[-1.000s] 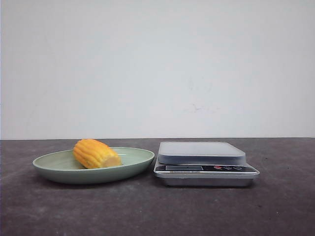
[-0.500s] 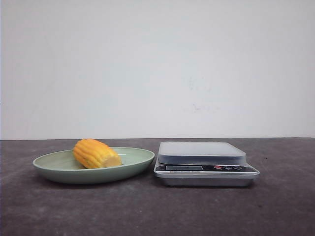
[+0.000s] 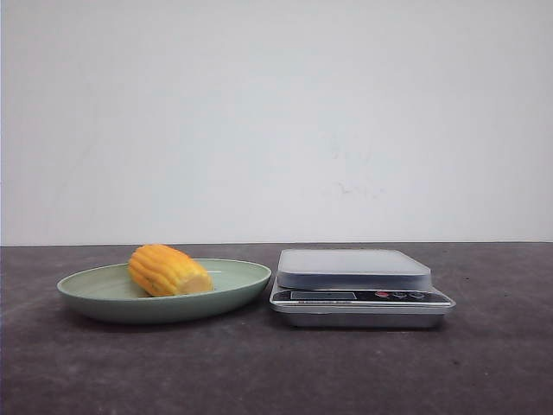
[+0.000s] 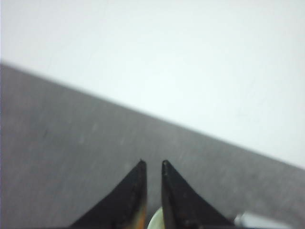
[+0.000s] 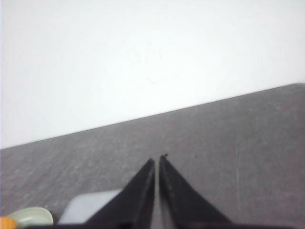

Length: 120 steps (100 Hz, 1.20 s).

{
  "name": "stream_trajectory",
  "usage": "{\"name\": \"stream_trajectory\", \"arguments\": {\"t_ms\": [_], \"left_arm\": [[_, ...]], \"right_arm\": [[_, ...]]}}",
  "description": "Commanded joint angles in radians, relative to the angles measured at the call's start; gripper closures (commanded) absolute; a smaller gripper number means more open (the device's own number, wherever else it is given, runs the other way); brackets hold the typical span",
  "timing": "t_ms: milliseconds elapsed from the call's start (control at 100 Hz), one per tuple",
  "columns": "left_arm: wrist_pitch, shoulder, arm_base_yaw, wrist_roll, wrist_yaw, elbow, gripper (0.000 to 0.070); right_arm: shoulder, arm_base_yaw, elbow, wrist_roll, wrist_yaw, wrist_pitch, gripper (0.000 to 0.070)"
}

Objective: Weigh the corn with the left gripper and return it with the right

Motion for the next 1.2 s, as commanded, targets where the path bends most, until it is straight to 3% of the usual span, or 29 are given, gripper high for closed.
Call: {"name": "stream_trajectory", "arguments": {"t_ms": [0,70,90,120,220,400,510,860,1190], "left_arm": [[-0.049,0.104,-0.003,0.059,0.017,0.089,0.0616],[-0.081,0.189,-0.011,0.077,0.033,0.173,0.0295],[-0.090,0.211,-0.014,0.077,0.042,0.195,0.0221],[-0.103,0.242,-0.021,0.077,0.059,0.224,0.0183],[-0.166,0.338,-0.044,0.078,0.102,0.308,0.0275],[-0.179,0.500,-0.129,0.077,0.129,0.375,0.0273],[-0.157,0.598,-0.216,0.067,0.094,0.380,0.0274],[0.053,0.993,-0.458,0.029,-0.034,0.381,0.0273],[0.139,1.273,-0.494,-0.039,-0.064,0.382,0.0265]], "right_arm": [[0.074,0.000,0.055,0.017,-0.008,-0.025,0.0360],[0.135,0.000,0.113,0.017,-0.031,-0.072,0.0072],[0.152,0.001,0.129,0.018,-0.037,-0.087,0.0031],[0.177,0.001,0.151,0.017,-0.053,-0.108,0.0011],[0.240,0.001,0.200,0.000,-0.103,-0.127,0.0011],[0.283,0.002,0.263,-0.019,-0.178,-0.129,0.0012],[0.282,0.009,0.294,-0.023,-0.212,-0.137,0.0014],[0.295,0.039,0.380,-0.061,-0.209,-0.309,0.0014],[0.294,0.054,0.380,-0.067,-0.208,-0.389,0.0014]]}}
